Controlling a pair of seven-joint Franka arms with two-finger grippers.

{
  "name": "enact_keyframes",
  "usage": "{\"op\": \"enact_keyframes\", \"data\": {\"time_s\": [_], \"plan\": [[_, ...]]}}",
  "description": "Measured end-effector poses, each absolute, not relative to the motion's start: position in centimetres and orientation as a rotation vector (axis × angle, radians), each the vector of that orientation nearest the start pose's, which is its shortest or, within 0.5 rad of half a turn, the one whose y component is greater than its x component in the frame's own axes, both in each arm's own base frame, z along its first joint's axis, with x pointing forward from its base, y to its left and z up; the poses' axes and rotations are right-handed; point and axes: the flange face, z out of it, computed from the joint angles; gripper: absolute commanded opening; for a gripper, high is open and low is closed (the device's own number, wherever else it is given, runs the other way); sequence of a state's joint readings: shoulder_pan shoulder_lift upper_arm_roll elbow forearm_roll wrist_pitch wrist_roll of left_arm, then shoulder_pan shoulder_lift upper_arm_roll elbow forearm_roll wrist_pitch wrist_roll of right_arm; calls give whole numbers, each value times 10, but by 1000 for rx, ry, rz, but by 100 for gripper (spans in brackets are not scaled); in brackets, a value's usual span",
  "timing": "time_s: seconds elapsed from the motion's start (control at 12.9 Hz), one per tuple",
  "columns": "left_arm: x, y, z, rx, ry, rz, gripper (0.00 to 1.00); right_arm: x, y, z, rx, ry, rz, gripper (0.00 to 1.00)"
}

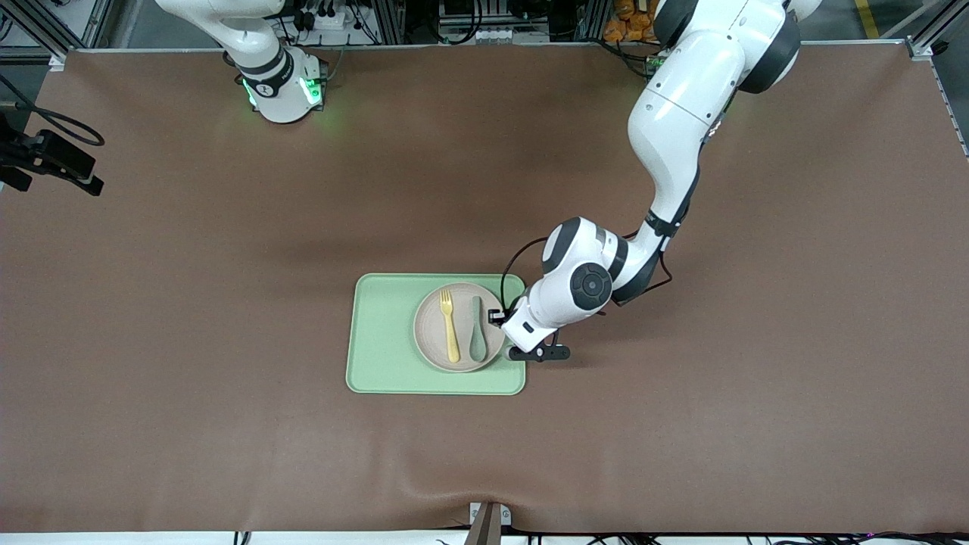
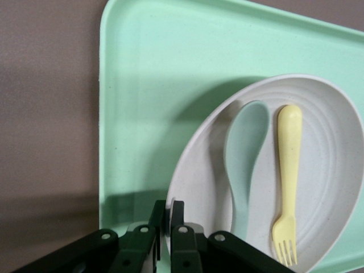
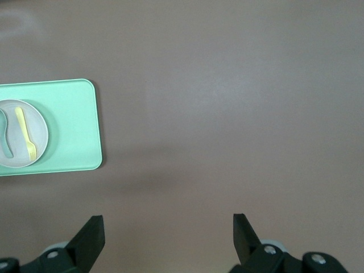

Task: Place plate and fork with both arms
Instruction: 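Carry the plate with the left gripper onto the green tray, then open the left gripper and withdraw it from the plate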

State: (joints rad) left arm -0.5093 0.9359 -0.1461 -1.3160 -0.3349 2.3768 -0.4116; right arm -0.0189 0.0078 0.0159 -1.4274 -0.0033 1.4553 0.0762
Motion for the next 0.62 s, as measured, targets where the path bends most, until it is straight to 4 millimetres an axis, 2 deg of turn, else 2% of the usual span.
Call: {"op": "enact_keyframes", "data": {"time_s": [0.15, 0.31, 0.46, 0.62], "plan": [[617, -443, 192, -3522, -95, 103, 100, 545, -2, 677, -3141, 126, -31, 100], [626, -442, 210, -3541, -100, 40, 100, 545, -2, 676, -3141, 126, -30, 100], [643, -432, 255, -3541, -81, -72, 100, 545, -3, 676, -3141, 127, -29, 100], [660, -401, 318, -3501, -71, -111, 100, 545, -3, 676, -3140, 127, -28, 100]]}}
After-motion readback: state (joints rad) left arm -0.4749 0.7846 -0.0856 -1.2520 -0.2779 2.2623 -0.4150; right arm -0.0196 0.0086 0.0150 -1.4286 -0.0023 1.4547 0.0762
